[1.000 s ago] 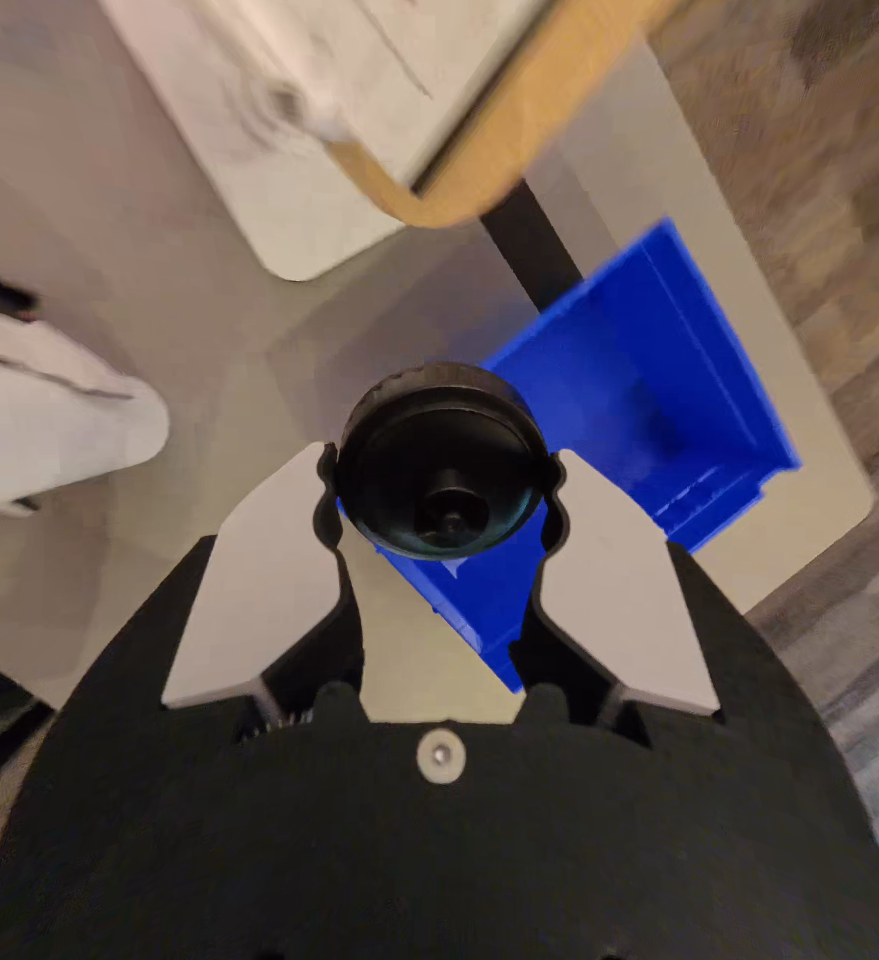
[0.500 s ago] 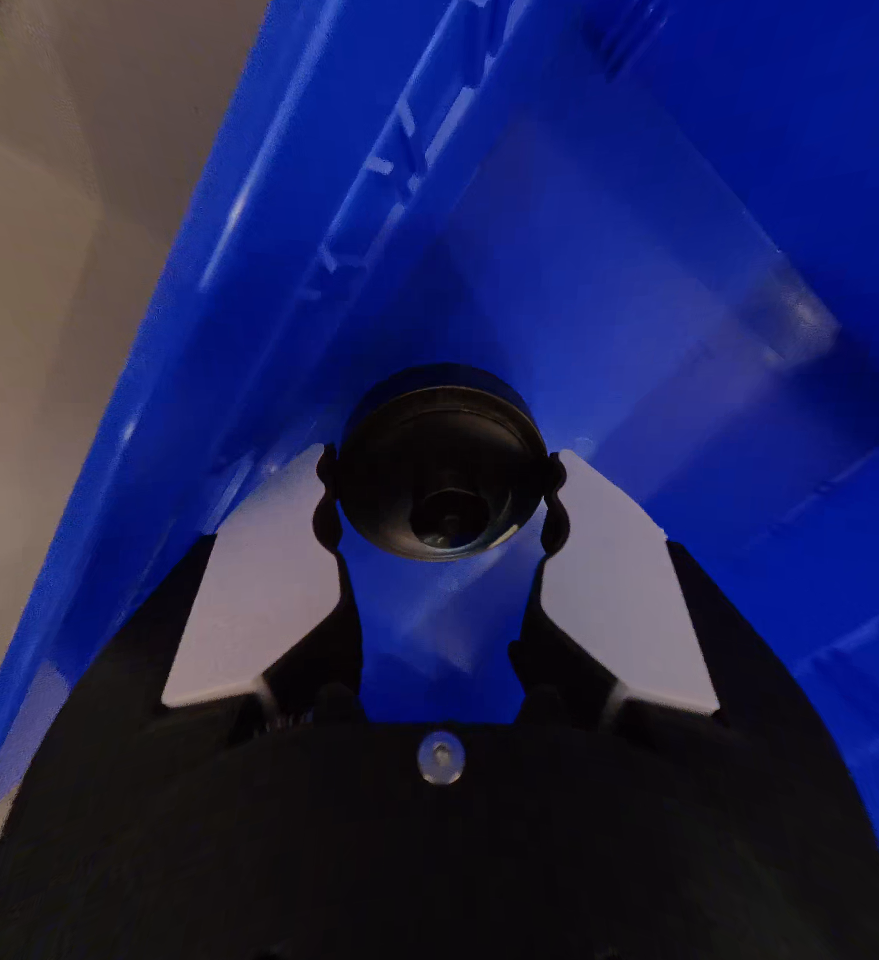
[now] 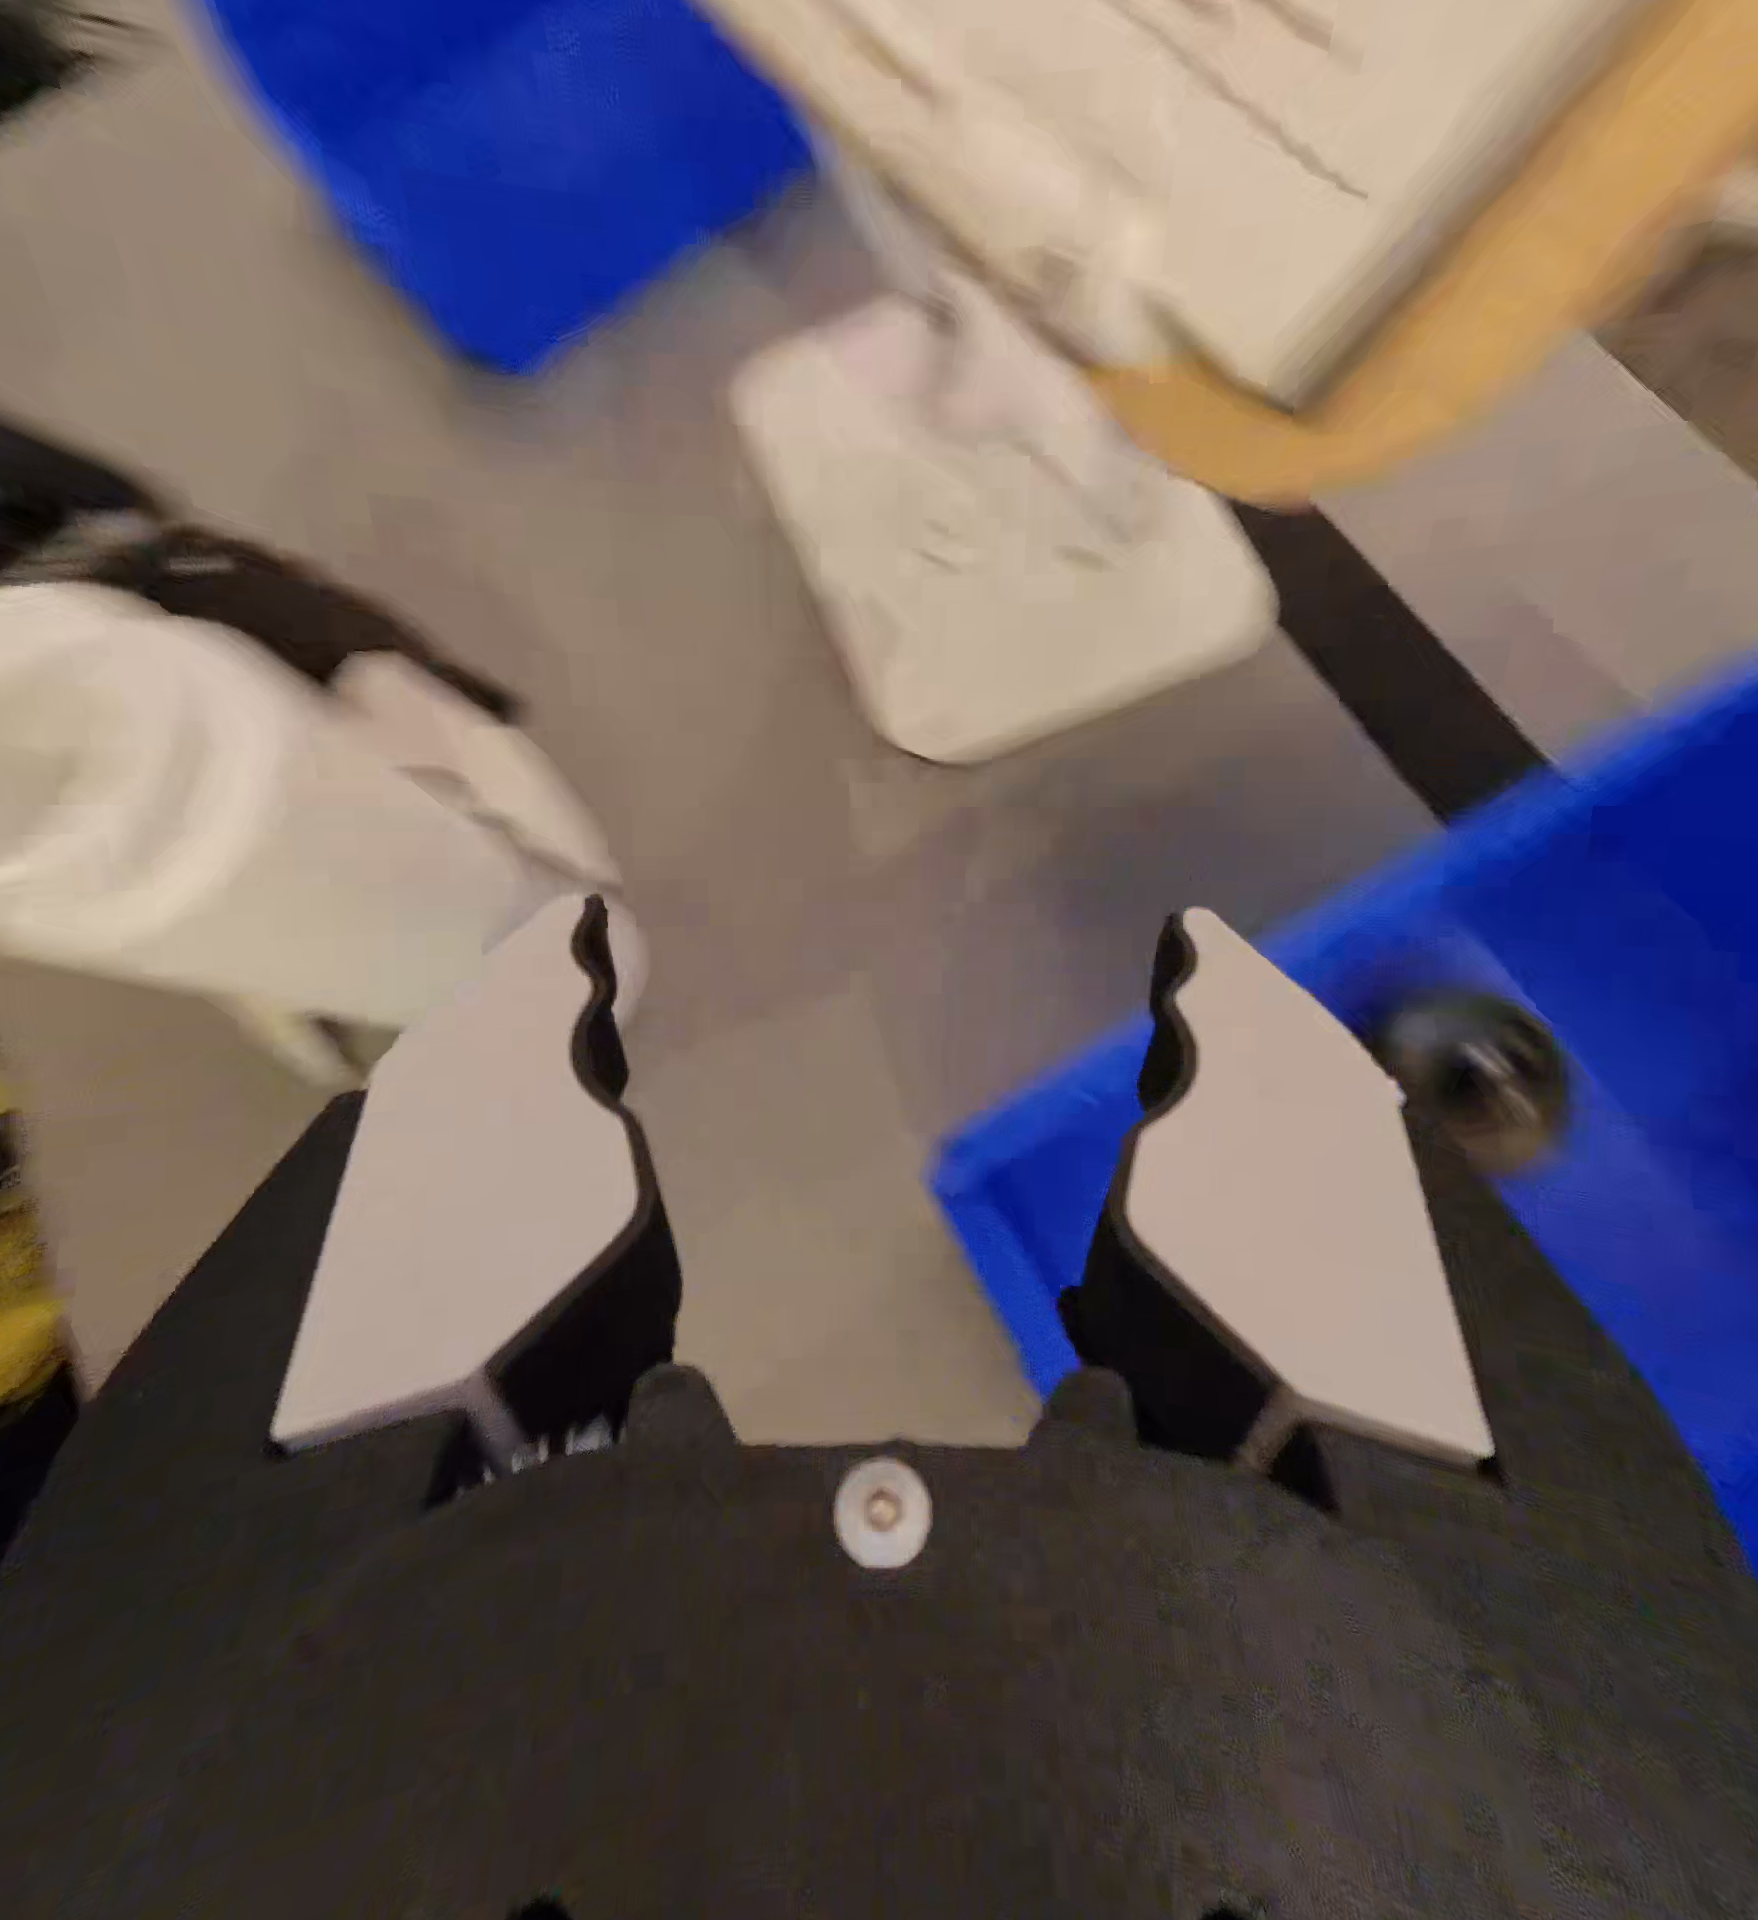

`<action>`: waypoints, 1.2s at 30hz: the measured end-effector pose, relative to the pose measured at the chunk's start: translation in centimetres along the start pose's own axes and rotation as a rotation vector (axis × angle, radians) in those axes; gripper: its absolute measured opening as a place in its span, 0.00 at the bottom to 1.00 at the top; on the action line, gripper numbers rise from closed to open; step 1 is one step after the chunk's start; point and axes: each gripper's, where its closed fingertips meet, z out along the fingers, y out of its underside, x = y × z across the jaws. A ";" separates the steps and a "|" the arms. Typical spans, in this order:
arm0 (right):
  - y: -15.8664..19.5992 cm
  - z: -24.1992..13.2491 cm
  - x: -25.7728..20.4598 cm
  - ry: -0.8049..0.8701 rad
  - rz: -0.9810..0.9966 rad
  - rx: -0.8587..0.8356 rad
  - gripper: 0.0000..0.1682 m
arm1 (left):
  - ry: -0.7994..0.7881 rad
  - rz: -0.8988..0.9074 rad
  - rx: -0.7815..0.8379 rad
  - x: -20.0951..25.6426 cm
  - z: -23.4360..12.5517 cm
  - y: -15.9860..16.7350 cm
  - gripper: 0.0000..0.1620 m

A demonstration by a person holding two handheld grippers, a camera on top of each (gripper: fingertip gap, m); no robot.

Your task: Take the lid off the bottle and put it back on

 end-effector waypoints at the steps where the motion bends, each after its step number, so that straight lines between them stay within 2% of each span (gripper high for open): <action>1: -0.2 0.2 -3.1 -0.058 -0.064 0.034 0.59 | 0.000 0.000 0.000 0.0 0.0 0.0 0.59; 4: 1.5 2.4 -10.2 -0.204 -0.188 0.011 0.66 | -0.003 -0.001 0.000 0.0 0.1 0.0 0.59; 5: 2.0 3.0 -12.4 -0.280 -0.206 0.016 0.66 | -0.004 0.000 0.000 0.0 0.1 0.0 0.59; 7: 2.3 4.8 -14.5 -0.320 -0.212 0.044 0.62 | -0.006 0.005 -0.002 0.1 0.1 0.0 0.60; 10: 3.2 7.9 -15.3 -0.324 -0.186 0.015 0.63 | 0.005 0.011 0.001 0.4 0.2 -0.1 0.60; 12: 2.5 8.9 -15.5 -0.324 -0.163 0.085 0.63 | 0.014 -0.005 0.013 0.4 0.0 -0.1 0.60; 13: 2.3 9.0 -15.4 -0.316 -0.166 0.109 0.60 | 0.025 -0.015 0.020 0.4 -0.2 -0.1 0.60; 17: 2.3 8.7 -15.2 -0.341 -0.133 0.114 0.59 | 0.037 -0.060 0.047 0.7 0.0 -0.5 0.60; 20: 1.1 7.0 -14.3 -0.335 -0.076 0.167 0.59 | 0.019 -0.073 0.103 0.1 -0.6 -1.0 0.55; 23: -1.0 3.2 -11.8 -0.260 -0.035 0.236 0.59 | -0.036 -0.106 0.156 -1.4 -1.6 -1.5 0.52; 26: -2.9 -1.9 -6.0 -0.002 0.004 0.262 0.59 | -0.058 -0.111 0.141 -2.1 -1.5 -1.0 0.44; 27: -3.2 -3.8 -3.5 0.098 0.031 0.265 0.59 | -0.054 -0.105 0.138 -2.0 -1.4 -1.0 0.39; 28: -3.2 -5.4 -1.2 0.179 0.062 0.258 0.59 | -0.044 -0.096 0.130 -1.8 -1.3 -0.9 0.34; 30: -2.5 -7.6 3.1 0.285 0.155 0.215 0.59 | -0.050 -0.084 0.112 -1.7 -1.1 -0.8 0.31; 32: -0.8 -8.0 7.2 0.360 0.245 0.142 0.59 | -0.052 -0.083 0.101 -1.7 -1.0 -0.6 0.31; 36: 3.8 -5.8 13.3 0.407 0.418 -0.002 0.59 | -0.053 -0.090 0.103 -1.8 -1.0 -0.6 0.31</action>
